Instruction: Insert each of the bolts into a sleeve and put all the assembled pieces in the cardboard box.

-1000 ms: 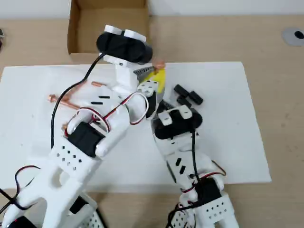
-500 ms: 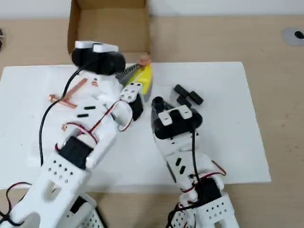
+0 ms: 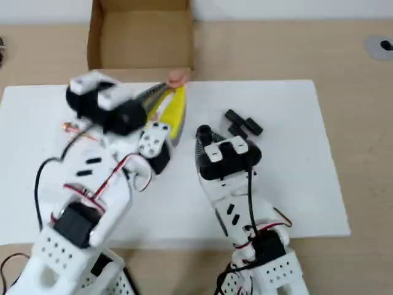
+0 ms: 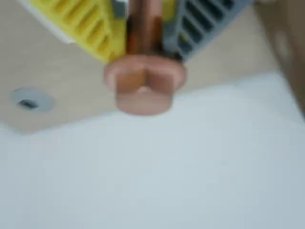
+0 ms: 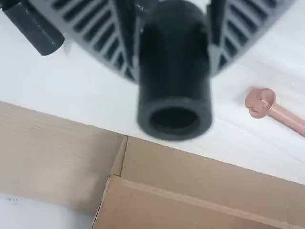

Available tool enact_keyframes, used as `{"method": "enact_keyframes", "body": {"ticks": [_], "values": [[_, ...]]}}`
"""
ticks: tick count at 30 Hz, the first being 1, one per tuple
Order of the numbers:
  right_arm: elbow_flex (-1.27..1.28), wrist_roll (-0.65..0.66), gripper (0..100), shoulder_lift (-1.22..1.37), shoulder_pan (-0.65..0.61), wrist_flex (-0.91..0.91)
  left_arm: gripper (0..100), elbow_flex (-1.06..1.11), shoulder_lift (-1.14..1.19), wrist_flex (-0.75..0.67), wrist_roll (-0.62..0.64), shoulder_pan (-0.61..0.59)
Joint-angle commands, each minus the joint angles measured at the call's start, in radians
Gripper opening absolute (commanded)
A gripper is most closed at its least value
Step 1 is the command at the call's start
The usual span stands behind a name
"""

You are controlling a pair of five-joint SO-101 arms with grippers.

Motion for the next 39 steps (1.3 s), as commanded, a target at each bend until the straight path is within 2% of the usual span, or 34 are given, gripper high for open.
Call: {"method": "enact_keyframes", "body": {"ticks": [1,6,12,20,23,25,27,33,39], "values": [[-0.018,0.009,1.2,-0.074,-0.001,0.0,1,0.035,-0.074,-0.008,-0.112,0.009],[-0.018,0.038,1.2,-0.074,-0.001,0.0,1,0.126,-0.147,-0.072,-0.118,-0.003],[-0.018,0.051,1.2,-0.074,-0.001,0.0,1,0.226,-0.189,-0.226,-0.103,-0.058],[-0.021,0.051,1.2,-0.074,-0.001,-0.002,1,0.241,-0.193,-0.305,0.215,-0.118],[-0.03,0.051,1.2,-0.074,-0.001,-0.002,1,0.261,-0.193,-0.316,0.384,-0.115],[-0.031,0.051,1.2,-0.074,-0.001,-0.002,1,0.299,-0.193,-0.381,0.52,-0.12],[-0.031,0.051,1.2,-0.074,-0.001,-0.002,1,0.336,-0.193,-0.443,0.603,-0.152],[-0.033,0.051,1.2,-0.074,0.001,-0.002,1,0.393,-0.193,-0.516,0.658,-0.161],[-0.031,0.051,1.2,-0.074,0.001,-0.002,1,0.608,-0.188,-0.825,0.661,-0.158]]}}
